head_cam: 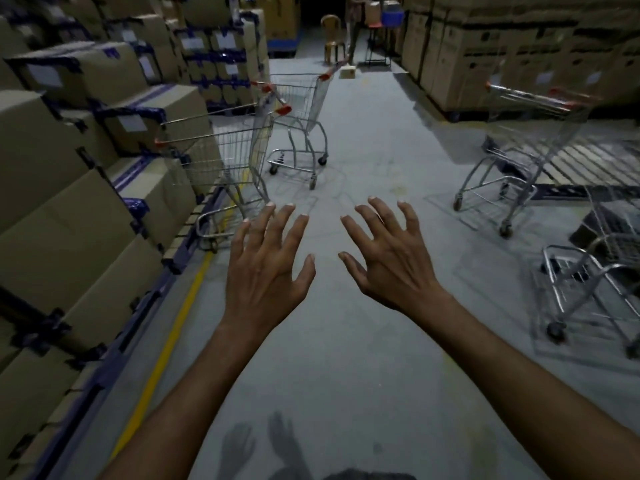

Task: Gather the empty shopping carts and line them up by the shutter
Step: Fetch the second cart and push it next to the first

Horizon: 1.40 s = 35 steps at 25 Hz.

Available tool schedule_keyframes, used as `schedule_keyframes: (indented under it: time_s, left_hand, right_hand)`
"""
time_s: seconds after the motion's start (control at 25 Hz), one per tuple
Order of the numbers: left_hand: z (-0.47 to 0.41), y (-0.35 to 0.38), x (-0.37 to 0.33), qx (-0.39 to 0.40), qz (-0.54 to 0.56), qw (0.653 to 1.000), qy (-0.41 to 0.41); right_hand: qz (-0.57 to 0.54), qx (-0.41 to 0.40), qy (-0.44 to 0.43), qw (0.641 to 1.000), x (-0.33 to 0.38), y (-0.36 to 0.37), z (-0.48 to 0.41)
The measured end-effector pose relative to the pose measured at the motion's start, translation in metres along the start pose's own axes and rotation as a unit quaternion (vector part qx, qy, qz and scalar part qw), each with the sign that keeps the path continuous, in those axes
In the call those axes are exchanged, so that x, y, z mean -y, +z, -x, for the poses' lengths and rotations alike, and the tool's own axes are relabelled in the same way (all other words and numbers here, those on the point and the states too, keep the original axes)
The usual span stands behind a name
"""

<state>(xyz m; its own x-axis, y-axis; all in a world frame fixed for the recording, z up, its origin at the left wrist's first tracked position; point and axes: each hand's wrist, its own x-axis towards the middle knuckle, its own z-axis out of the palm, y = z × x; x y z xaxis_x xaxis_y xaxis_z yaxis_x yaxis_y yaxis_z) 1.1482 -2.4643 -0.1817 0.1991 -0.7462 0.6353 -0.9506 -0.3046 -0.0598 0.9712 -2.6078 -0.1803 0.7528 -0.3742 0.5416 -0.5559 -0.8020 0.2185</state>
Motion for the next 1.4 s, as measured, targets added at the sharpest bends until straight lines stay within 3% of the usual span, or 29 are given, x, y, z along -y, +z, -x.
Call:
schedule_keyframes:
  time_s: [0.28,0.52,0.76,0.96,1.16,1.4]
  left_hand:
    - [-0.106,0.116,0.078,0.024,-0.022,0.998,-0.057]
    - [-0.203,0.229,0.195,0.056,-0.025,0.993,-0.102]
    - [-0.305,0.301,0.275,0.053,-0.061,0.992,-0.092]
    - [-0.383,0.364,0.294,0.07,-0.011,0.99,-0.121]
    - [-0.479,0.453,0.303,0.07,0.047,0.987,-0.134]
    - [-0.612,0.554,0.307,0.058,0.009,0.988,-0.142]
  right_hand:
    - [-0.026,0.046,-0.011,0.999,-0.017,0.129,-0.152]
    - [0.027,0.111,-0.001,0.993,-0.005,0.232,-0.306]
    - [0.042,0.061,0.009,0.997,-0.011,0.293,-0.442]
    - [-0.011,0.053,0.043,0.998,-0.052,0.355,-0.525]
    - [-0.174,0.034,0.102,0.979,-0.114,0.438,-0.603]
    - [-0.213,0.063,0.055,0.973,-0.226,0.537,-0.698]
